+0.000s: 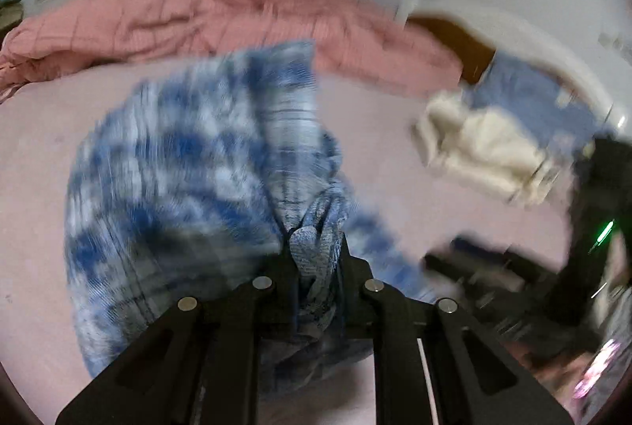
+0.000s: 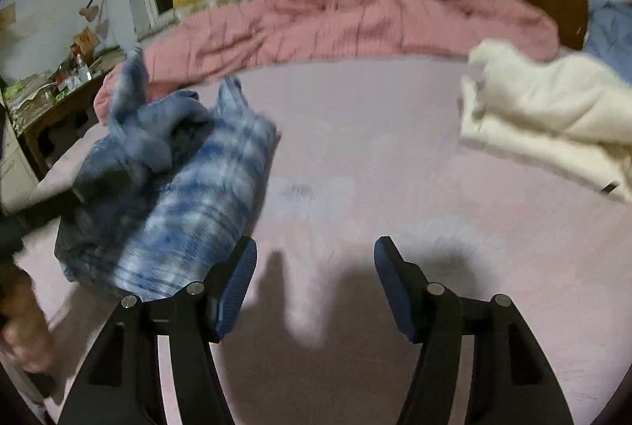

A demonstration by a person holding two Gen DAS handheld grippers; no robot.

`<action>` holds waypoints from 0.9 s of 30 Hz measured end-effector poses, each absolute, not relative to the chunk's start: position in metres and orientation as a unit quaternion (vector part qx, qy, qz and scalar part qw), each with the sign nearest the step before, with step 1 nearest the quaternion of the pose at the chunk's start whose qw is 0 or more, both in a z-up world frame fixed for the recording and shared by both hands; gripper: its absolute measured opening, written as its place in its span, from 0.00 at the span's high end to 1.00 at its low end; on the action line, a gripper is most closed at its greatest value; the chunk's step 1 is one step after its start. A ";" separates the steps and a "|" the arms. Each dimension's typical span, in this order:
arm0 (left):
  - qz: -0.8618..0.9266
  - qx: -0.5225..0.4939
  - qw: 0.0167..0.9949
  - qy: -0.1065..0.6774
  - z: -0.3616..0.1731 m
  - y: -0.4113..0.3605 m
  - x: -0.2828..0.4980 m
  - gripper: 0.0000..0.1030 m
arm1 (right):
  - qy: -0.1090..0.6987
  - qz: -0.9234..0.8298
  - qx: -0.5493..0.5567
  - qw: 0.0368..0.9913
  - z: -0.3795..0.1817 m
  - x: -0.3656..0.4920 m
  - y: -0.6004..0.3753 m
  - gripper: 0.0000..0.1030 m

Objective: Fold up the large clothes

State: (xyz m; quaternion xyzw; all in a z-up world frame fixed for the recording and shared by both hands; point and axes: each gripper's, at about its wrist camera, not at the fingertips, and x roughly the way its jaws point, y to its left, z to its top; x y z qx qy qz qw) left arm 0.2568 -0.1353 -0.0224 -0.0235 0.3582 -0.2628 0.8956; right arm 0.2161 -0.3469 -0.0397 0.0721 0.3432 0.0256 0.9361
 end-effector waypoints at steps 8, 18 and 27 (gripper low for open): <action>-0.282 -0.022 0.911 0.300 -0.005 -0.123 0.214 0.60 | 0.345 0.016 0.097 0.933 -0.042 0.213 -0.358 0.38; -0.198 -0.124 0.952 0.199 0.035 -0.042 0.224 0.50 | 0.257 0.096 0.126 0.953 0.027 0.183 -0.325 0.38; -0.192 -0.145 0.916 0.320 -0.022 -0.016 0.256 0.49 | 0.299 0.130 0.079 0.942 0.032 0.245 -0.246 0.60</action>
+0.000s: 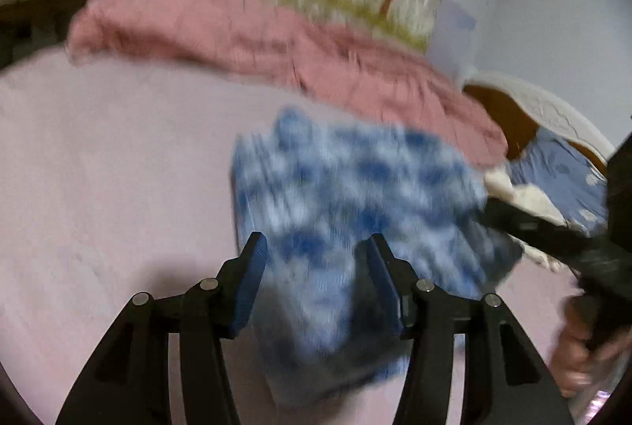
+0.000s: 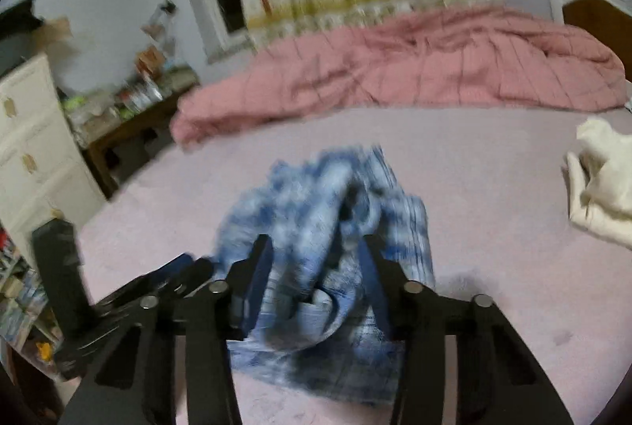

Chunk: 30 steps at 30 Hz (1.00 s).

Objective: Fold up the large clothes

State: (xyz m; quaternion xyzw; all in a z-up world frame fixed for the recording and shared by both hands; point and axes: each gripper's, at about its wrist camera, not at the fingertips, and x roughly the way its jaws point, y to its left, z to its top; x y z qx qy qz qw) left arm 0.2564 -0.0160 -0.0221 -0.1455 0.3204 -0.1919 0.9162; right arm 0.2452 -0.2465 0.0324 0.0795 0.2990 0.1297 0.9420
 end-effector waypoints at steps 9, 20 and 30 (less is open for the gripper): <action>-0.196 -0.142 0.888 0.390 -0.048 -0.012 0.251 0.36 | 0.343 0.092 0.114 0.928 -0.030 0.243 -0.269 0.71; -0.187 -0.108 0.909 0.358 -0.041 -0.017 0.235 0.37 | 0.291 0.126 0.104 0.942 0.001 0.202 -0.279 0.66; -0.148 -0.084 0.928 0.332 -0.035 -0.018 0.225 0.34 | 0.344 0.131 0.073 0.927 -0.032 0.230 -0.261 0.70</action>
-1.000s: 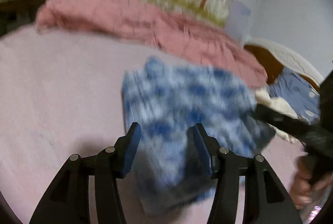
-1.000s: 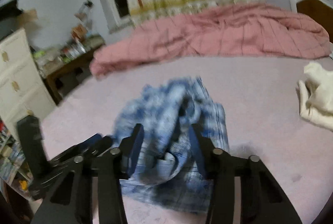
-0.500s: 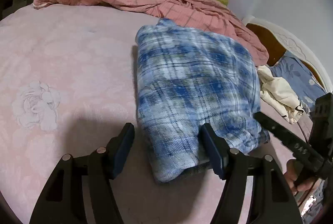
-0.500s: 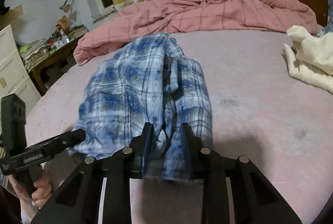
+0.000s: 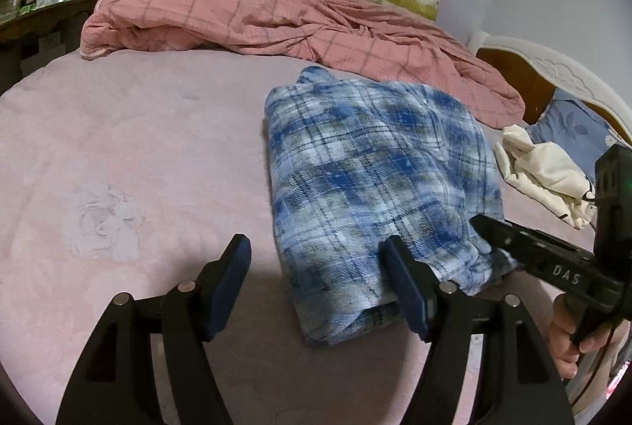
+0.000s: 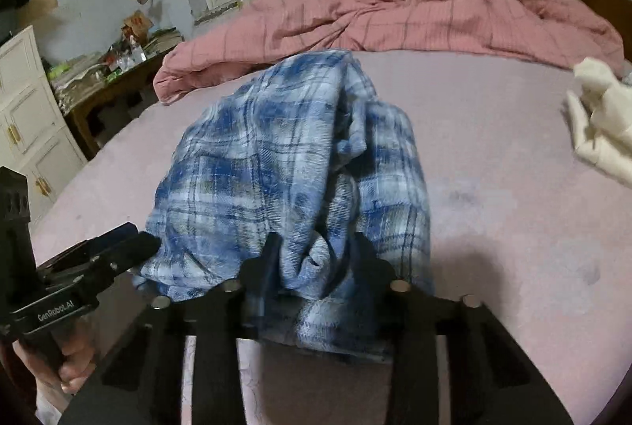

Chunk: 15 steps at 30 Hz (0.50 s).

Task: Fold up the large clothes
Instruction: 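Grasp the folded blue plaid shirt with both grippers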

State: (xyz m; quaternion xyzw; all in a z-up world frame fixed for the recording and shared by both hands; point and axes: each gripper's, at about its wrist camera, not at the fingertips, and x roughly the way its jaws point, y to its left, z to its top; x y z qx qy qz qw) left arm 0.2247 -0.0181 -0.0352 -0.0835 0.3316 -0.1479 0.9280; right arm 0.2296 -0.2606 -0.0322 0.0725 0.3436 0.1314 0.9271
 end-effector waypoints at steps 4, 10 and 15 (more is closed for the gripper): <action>-0.150 -0.083 0.927 0.333 -0.036 -0.016 0.224 0.34 | 0.344 0.122 0.071 0.928 -0.035 0.219 -0.259 0.83; -0.165 -0.095 0.927 0.323 -0.034 -0.012 0.220 0.34 | 0.301 0.122 0.056 0.944 -0.021 0.193 -0.254 0.91; -0.182 -0.134 0.920 0.321 -0.030 -0.001 0.224 0.18 | 0.274 0.108 0.081 0.952 -0.005 0.190 -0.275 0.46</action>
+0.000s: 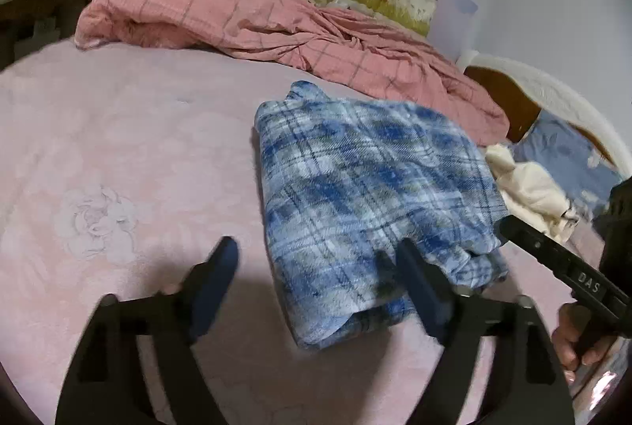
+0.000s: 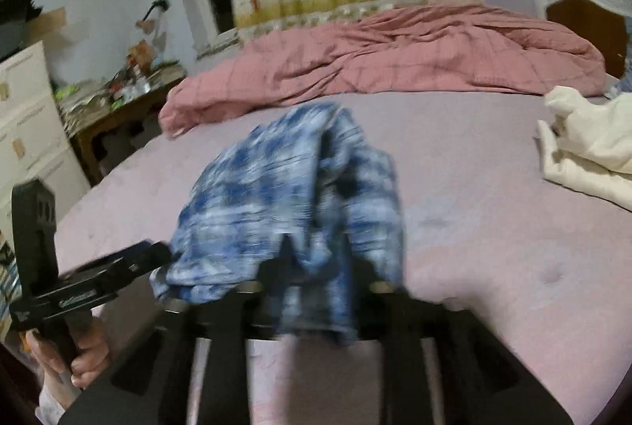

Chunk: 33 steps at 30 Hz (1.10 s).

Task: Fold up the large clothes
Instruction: 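Grasp the folded blue plaid shirt with both grippers, then lift the folded shirt with both grippers and lower it onto the cream garment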

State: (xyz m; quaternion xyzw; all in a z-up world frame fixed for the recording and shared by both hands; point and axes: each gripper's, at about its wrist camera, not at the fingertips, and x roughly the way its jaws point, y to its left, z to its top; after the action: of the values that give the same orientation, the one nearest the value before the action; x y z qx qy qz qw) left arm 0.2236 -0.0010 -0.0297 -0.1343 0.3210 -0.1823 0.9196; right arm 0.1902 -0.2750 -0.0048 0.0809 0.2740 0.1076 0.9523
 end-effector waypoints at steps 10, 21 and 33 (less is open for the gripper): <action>-0.247 -0.237 0.839 0.423 -0.040 -0.008 0.291 0.06 | 0.336 0.197 0.249 0.887 -0.029 0.267 -0.332 0.17; -0.204 -0.184 0.875 0.399 -0.034 -0.029 0.288 0.20 | 0.242 0.255 0.269 0.897 -0.016 0.261 -0.347 0.00; -0.218 -0.179 0.870 0.405 -0.041 -0.027 0.289 0.05 | 0.401 0.234 0.249 0.850 -0.065 0.309 -0.330 0.14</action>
State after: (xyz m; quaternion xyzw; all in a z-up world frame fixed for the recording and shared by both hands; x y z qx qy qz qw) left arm 0.2888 -0.0273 -0.0411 -0.1786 0.4047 -0.2178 0.8700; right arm 0.3094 -0.3304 -0.0651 0.2493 0.4010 0.2343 0.8498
